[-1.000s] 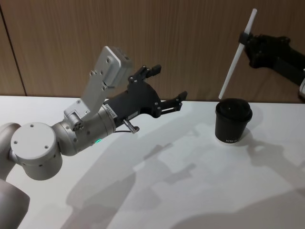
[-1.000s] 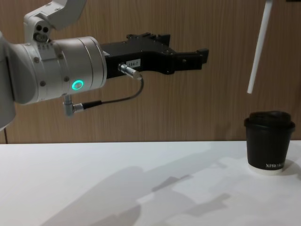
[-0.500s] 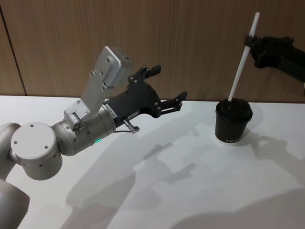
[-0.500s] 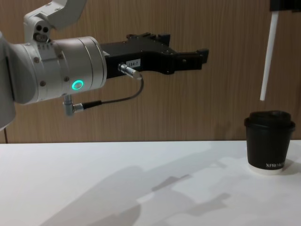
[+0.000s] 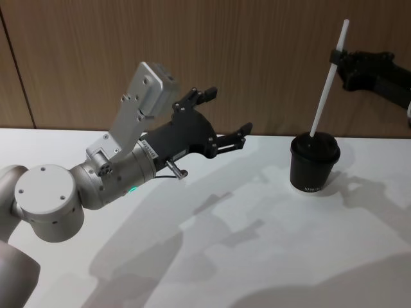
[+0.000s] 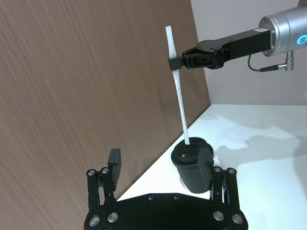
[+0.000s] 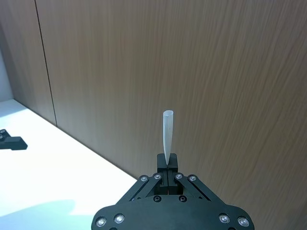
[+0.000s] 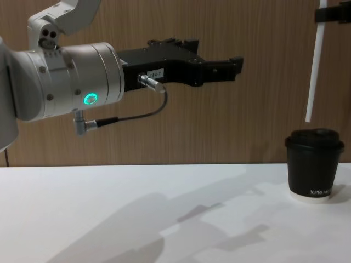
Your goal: Pick up the straw with one hand, pass it to the other hand, and insert it into the cup.
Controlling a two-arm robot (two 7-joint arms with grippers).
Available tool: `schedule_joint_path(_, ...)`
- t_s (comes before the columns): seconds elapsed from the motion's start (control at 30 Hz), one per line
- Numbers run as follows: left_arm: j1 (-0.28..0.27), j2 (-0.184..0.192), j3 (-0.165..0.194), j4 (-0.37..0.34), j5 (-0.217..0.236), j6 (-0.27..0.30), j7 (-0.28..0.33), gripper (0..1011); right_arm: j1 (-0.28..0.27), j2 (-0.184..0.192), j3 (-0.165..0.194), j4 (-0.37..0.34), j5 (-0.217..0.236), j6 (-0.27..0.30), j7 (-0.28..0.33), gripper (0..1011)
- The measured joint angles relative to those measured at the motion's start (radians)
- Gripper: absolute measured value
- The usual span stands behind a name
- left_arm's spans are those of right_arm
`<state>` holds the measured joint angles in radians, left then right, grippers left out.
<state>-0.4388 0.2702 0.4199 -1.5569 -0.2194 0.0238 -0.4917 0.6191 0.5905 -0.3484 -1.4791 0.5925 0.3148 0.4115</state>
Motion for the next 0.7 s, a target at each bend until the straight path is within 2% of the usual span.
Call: schedule_joint_path(0.7,0.000,0.000,0.000,0.000,0.000,0.000,0.000,1002,0.029,-0.032,-0.013,0.066,-0.022,-0.010,0.016,5)
